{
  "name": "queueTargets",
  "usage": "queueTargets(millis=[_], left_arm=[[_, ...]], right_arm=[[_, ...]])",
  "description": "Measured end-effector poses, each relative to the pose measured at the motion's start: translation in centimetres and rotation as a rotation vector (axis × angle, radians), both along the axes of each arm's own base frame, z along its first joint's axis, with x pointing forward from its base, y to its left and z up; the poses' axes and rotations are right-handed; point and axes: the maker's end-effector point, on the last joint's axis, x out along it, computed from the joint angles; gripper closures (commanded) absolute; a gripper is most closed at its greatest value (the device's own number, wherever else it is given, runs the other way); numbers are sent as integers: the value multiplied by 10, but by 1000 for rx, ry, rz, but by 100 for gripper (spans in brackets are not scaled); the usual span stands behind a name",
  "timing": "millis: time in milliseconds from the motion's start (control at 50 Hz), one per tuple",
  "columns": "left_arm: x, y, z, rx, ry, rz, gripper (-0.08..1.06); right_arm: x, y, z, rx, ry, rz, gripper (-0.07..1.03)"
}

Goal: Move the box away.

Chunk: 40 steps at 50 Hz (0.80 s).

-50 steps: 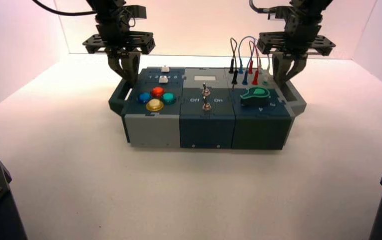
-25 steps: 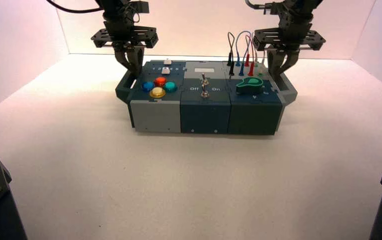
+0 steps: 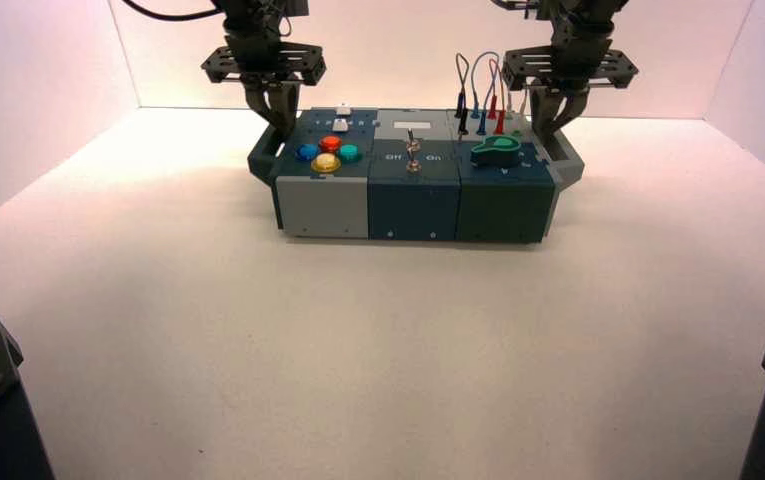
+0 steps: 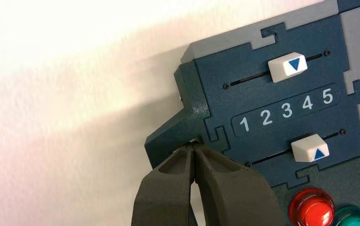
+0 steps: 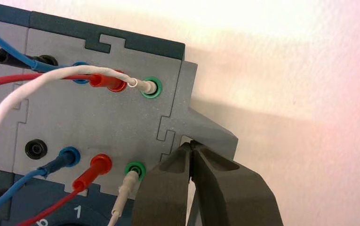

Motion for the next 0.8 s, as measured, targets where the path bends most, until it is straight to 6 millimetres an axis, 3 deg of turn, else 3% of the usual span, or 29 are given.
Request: queueTargets(millis=[220,560,800], left_arm=[[9,-1,3,-1,5,-1,101],[2,0,9,8,25,-24,101],[2,-2,47,-10,-32,-33,101]], right_arm=[[9,0,2,-5,1,3,99],[-2,-1,13,-12,38,9,99],[-9,-2,39,-8,11,11,99]])
